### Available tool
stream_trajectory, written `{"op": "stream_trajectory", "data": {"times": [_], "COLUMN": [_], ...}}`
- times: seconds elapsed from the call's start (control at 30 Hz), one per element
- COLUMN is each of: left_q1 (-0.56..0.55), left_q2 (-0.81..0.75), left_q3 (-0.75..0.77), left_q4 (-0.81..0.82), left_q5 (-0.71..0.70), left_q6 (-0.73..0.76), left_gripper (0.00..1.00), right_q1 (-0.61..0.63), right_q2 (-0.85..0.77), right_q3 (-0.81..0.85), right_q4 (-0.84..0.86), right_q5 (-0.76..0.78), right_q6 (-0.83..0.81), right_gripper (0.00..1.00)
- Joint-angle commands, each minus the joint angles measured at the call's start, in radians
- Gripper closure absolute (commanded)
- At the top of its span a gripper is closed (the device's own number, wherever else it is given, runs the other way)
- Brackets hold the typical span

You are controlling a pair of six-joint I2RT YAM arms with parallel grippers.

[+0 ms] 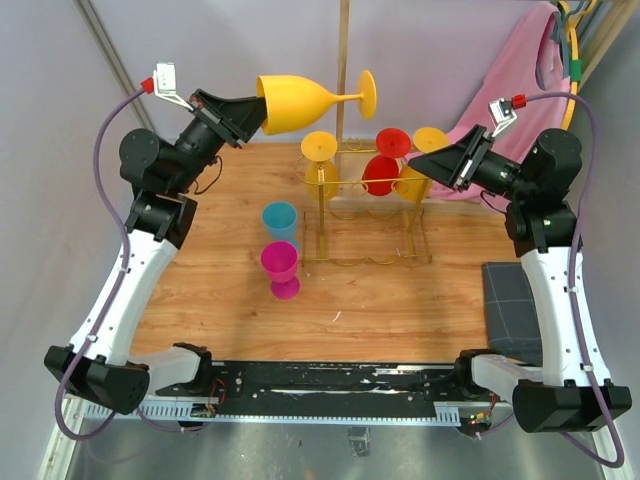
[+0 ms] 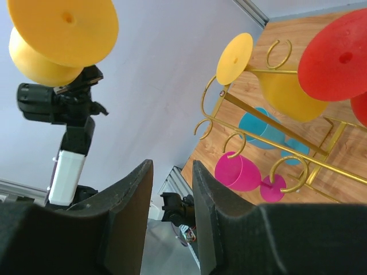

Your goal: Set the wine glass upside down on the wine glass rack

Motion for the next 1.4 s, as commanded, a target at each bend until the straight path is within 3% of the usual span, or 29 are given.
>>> {"op": "stream_trajectory", "data": {"times": [0.0, 0.13, 0.33, 0.37, 0.5, 0.67, 0.83, 1.37], "left_q1": [0.079, 0.11, 0.111, 0.111, 0.111, 0.11, 0.107, 0.105], "left_q2": [0.035, 0.099, 0.218, 0.274, 0.349, 0.393, 0.432, 0.431], "left_q3": [-0.091, -0.186, -0.192, -0.196, -0.19, -0.18, -0.163, -0.161], "left_q4": [0.411, 0.771, 1.09, 1.28, 1.456, 1.523, 1.578, 1.577], "left_q5": [0.311, 0.386, 0.459, 0.444, 0.41, 0.403, 0.402, 0.336], "left_q6": [-0.404, -0.717, -0.998, -1.149, -1.322, -1.416, -1.517, -1.546], "left_gripper": [1.0, 1.0, 1.0, 1.0, 0.99, 1.0, 1.0, 1.0], "right_q1": [-0.002, -0.002, 0.023, 0.046, 0.096, 0.176, 0.275, 0.417], "right_q2": [-0.01, -0.012, 0.013, 0.043, 0.118, 0.238, 0.355, 0.485], "right_q3": [-0.028, -0.072, -0.078, -0.097, -0.113, -0.095, 0.005, 0.18], "right_q4": [0.162, 0.317, 0.486, 0.665, 1.019, 1.389, 1.58, 1.616], "right_q5": [-0.046, -0.071, -0.099, -0.106, -0.091, -0.026, 0.027, 0.069], "right_q6": [0.068, 0.165, 0.269, 0.394, 0.619, 0.88, 0.994, 1.001], "right_gripper": [0.64, 0.64, 0.64, 0.64, 0.64, 0.63, 0.63, 0.67]}}
